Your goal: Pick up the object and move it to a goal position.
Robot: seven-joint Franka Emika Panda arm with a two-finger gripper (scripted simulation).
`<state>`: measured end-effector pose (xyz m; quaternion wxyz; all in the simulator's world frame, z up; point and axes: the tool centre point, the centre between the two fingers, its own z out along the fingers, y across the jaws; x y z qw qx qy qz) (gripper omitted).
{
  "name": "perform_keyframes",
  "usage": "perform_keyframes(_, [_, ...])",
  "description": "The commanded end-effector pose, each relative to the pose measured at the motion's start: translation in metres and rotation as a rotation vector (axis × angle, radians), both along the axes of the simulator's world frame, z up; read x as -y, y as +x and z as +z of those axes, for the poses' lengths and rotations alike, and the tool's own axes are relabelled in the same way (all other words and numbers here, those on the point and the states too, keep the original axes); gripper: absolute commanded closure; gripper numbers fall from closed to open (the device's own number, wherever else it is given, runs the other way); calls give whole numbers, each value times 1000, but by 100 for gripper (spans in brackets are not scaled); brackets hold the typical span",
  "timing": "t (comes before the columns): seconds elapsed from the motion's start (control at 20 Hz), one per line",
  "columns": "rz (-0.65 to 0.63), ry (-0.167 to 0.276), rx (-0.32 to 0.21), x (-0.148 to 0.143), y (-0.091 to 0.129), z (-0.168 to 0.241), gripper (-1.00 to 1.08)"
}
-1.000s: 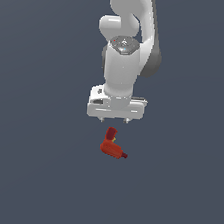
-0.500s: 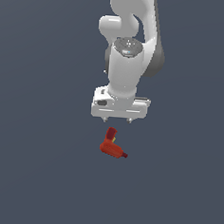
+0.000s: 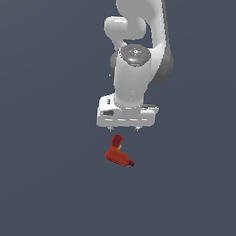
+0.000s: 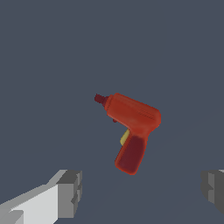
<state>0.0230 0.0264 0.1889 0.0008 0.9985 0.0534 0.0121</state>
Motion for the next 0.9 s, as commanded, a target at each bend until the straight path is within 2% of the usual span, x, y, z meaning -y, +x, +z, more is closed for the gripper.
perform_keyframes(0.0, [33,2,-9,-1,3,-4,-100])
perform_keyframes(0.4, [201,18,-52,-6,19,-23,-100])
perform_keyframes(0.85, [433,61,-104,-11,39,-52,-100])
